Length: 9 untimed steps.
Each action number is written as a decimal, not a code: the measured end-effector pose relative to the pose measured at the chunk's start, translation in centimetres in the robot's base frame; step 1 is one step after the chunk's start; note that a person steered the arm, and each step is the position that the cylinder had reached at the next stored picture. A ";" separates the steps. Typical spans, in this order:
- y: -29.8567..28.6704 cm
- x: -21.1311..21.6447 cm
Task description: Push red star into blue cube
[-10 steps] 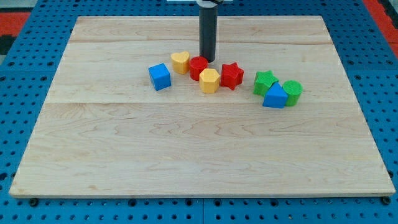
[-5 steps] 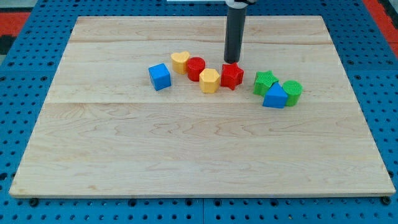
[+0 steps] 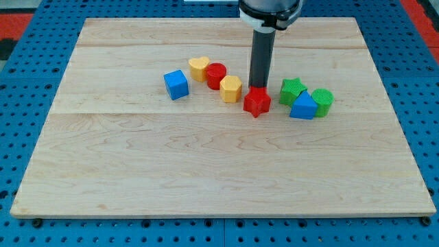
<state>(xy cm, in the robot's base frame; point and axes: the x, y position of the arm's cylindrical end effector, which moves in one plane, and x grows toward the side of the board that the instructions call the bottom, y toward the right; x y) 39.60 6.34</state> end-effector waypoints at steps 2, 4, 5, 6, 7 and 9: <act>1.3 4.0; 3.5 10.2; 2.9 11.4; -2.5 10.2; -7.3 9.2; -9.5 6.6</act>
